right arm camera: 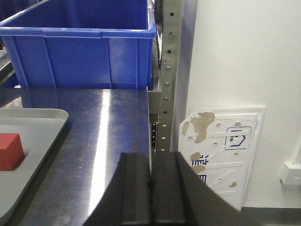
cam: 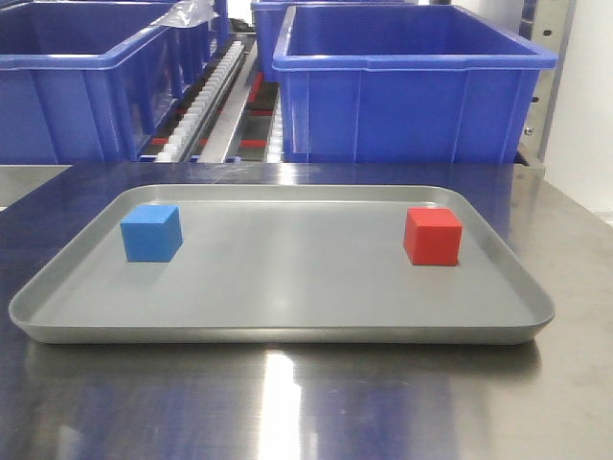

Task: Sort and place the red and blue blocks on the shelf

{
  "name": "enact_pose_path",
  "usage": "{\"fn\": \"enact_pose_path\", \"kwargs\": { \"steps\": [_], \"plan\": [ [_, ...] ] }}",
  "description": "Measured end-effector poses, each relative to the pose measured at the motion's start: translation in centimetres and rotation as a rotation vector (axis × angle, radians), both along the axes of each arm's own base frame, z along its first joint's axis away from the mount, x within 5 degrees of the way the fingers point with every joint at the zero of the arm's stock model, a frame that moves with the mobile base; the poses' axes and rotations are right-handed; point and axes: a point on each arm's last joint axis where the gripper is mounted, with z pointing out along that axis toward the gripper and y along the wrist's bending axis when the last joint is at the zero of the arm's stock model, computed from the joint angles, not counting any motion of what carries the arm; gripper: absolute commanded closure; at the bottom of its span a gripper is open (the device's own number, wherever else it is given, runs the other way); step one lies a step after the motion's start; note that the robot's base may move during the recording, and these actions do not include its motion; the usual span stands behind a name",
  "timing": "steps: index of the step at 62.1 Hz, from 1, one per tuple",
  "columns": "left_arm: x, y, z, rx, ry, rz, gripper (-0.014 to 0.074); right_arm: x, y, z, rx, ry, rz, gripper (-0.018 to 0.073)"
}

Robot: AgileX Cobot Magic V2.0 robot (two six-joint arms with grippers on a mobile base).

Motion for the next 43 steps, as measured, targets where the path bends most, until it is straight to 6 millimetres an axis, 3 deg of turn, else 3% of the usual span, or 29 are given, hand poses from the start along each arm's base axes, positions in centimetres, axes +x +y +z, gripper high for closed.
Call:
{"fn": "enact_pose_path", "kwargs": {
  "steps": [35, 43],
  "plan": [
    [0.0, 0.0, 0.0, 0.000, 0.000, 0.000, 0.0472, 0.0, 0.0, 0.3, -0.001, -0.028, -0.001, 0.0510],
    [0.0, 0.0, 0.0, 0.000, 0.000, 0.000, 0.0471, -0.3, 0.0, 2.1, -0.002, -0.064, 0.000, 0.0510]
  ]
}}
